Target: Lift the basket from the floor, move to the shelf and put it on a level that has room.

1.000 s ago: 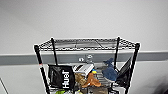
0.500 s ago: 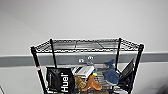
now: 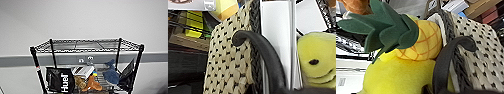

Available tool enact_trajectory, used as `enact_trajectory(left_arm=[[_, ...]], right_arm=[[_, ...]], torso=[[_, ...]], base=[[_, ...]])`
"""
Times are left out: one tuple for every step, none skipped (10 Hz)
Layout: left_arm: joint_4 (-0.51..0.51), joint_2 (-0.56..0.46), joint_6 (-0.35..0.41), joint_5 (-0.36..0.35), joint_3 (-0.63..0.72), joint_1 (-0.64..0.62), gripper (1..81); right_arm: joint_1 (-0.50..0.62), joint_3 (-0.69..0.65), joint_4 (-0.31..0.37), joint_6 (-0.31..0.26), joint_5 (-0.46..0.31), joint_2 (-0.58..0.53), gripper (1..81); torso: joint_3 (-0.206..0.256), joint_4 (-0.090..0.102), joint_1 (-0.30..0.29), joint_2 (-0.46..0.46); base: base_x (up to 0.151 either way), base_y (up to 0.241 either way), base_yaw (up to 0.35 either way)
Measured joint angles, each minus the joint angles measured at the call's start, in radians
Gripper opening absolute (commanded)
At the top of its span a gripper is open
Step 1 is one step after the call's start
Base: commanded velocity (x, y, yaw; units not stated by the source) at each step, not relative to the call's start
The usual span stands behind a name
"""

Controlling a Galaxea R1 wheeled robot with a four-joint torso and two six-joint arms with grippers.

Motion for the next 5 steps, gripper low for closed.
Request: enact_trajectory(left_arm=[[0.0,-0.009,0.0,-0.002,0.008,-0.001,1.0],[0.0,-0.028,0.0,0.0,0.03,-0.003,1.0],[0.0,-0.053,0.0,-0.001,0.066,-0.003,1.0],[0.0,-0.077,0.0,-0.004,0.1,-0.006,1.0],[0.0,-0.1,0.0,-0.01,0.133,-0.01,1.0]], right_arm=[[0.0,0.014,-0.003,0.0,0.001,-0.006,1.0],[0.0,0.042,-0.004,0.0,0.001,-0.018,1.0],[0.001,0.076,-0.007,0.0,0.001,-0.036,1.0],[0.002,0.107,-0.007,0.0,0.001,-0.055,1.0],[0.01,0.141,-0.007,0.0,0.001,-0.073,1.0]], torso=[[0.0,0.0,0.0,0.0],[0.0,0.0,0.0,0.0],[0.0,0.0,0.0,0.0],[0.0,0.0,0.0,0.0],[0.0,0.0,0.0,0.0]], base=[[0.0,0.0,0.0],[0.0,0.0,0.0],[0.0,0.0,0.0],[0.0,0.0,0.0],[0.0,0.0,0.0]])
